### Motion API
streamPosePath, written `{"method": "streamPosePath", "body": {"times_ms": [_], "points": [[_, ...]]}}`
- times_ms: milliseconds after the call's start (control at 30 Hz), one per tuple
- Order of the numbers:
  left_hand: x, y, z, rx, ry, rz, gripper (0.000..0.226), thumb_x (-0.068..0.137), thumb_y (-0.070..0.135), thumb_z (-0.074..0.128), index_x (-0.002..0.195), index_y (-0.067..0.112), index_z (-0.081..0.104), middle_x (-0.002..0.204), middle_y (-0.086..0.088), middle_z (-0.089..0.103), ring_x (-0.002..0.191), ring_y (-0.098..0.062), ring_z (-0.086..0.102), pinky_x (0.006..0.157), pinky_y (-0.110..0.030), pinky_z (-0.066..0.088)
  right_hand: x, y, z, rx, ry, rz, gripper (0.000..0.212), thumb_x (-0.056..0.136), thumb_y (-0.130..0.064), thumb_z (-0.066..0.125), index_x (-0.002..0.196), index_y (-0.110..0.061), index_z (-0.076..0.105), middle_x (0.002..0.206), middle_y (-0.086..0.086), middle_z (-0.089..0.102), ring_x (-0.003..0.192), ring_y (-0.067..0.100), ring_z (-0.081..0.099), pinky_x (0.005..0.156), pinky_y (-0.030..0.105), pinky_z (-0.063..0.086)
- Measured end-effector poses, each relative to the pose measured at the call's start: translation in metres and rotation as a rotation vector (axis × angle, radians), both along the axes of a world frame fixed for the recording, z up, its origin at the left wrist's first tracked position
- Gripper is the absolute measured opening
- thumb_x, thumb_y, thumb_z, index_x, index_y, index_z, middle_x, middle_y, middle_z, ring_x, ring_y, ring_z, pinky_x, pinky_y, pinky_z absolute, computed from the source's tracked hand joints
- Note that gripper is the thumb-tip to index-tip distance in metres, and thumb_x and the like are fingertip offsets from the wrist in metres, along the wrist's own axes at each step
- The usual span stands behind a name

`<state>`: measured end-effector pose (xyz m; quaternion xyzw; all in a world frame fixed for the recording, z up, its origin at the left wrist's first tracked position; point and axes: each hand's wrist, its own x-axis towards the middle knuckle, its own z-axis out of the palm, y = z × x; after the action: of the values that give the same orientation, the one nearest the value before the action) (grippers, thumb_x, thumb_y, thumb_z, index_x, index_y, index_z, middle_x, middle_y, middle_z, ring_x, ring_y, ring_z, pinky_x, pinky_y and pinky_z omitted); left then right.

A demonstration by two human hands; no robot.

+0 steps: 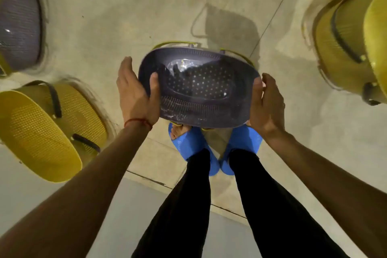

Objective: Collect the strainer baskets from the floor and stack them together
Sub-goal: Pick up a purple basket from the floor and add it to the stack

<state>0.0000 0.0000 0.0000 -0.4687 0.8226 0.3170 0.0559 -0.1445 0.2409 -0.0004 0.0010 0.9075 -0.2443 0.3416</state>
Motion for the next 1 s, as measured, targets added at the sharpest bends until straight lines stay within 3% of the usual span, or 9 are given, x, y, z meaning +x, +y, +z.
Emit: {"method": "streamPosePath", "body": {"times_ms": [67,133,200,300,433,633,767,1000], "points": [[-0.006,0.000,-0.011,0.115,0.000,0.144,0.062,0.098,0.048,0.042,0.148,0.015,0.029,0.146,-0.005,0.046,0.129,-0.019,0.047,0.108,-0.037,0.040,0.005,-0.005,-0.010,-0.045,0.031,-0.095,0.042,0.107,-0.048,0.025,0.112,-0.019,0.055,0.105,0.000,0.065,0.104,0.027,0.061,0.084,0.033,0.042],[-0.013,0.003,-0.015,0.163,0.010,0.215,0.048,0.099,0.046,0.041,0.139,0.019,0.041,0.126,0.001,0.060,0.110,-0.017,0.058,0.094,-0.033,0.048,0.009,-0.008,-0.015,-0.038,0.053,-0.170,0.039,0.109,-0.041,0.026,0.102,-0.019,0.058,0.091,-0.005,0.061,0.092,0.023,0.060,0.077,0.028,0.037],[-0.015,0.007,-0.014,0.155,0.013,0.256,0.039,0.101,0.043,0.039,0.130,0.019,0.049,0.112,0.004,0.062,0.100,-0.018,0.059,0.083,-0.029,0.046,0.011,-0.012,-0.017,-0.026,0.052,-0.227,0.045,0.110,-0.039,0.026,0.109,-0.013,0.063,0.098,0.002,0.065,0.095,0.024,0.060,0.081,0.029,0.040],[-0.010,0.015,0.001,0.141,0.009,0.296,0.035,0.102,0.039,0.037,0.125,0.019,0.052,0.111,-0.003,0.065,0.097,-0.023,0.059,0.080,-0.030,0.045,0.011,-0.010,-0.004,0.001,0.039,-0.278,0.050,0.109,-0.041,0.026,0.113,-0.009,0.064,0.109,0.014,0.069,0.103,0.033,0.062,0.084,0.031,0.042],[-0.005,0.033,0.056,0.118,-0.054,0.347,0.032,0.104,0.034,0.034,0.121,0.016,0.055,0.108,-0.010,0.067,0.094,-0.029,0.058,0.069,-0.029,0.035,0.010,0.001,0.055,0.008,0.038,-0.291,0.052,0.109,-0.041,0.026,0.121,-0.008,0.066,0.118,0.014,0.069,0.111,0.033,0.061,0.083,0.024,0.035],[0.005,0.057,0.169,0.116,-0.049,0.272,0.034,0.105,0.036,0.031,0.116,0.018,0.057,0.105,-0.013,0.067,0.091,-0.035,0.059,0.074,-0.040,0.047,0.018,0.034,0.182,0.002,0.087,-0.341,0.051,0.109,-0.043,0.029,0.121,-0.012,0.068,0.120,0.010,0.070,0.111,0.028,0.063,0.086,0.024,0.037],[-0.001,0.073,0.241,0.066,-0.052,0.202,0.037,0.103,0.042,0.029,0.115,0.021,0.057,0.102,-0.013,0.067,0.090,-0.037,0.058,0.076,-0.044,0.048,0.022,0.057,0.254,-0.001,0.085,-0.430,0.052,0.108,-0.043,0.031,0.114,-0.010,0.070,0.112,0.013,0.072,0.105,0.034,0.064,0.089,0.038,0.046],[-0.033,0.111,0.337,0.030,-0.054,0.104,0.048,0.097,0.051,0.024,0.116,0.023,0.058,0.101,-0.014,0.069,0.089,-0.041,0.059,0.078,-0.046,0.049,0.006,0.107,0.348,-0.011,0.142,-0.558,0.045,0.109,-0.034,0.034,0.123,-0.009,0.068,0.123,0.015,0.069,0.114,0.035,0.060,0.092,0.034,0.043]]}}
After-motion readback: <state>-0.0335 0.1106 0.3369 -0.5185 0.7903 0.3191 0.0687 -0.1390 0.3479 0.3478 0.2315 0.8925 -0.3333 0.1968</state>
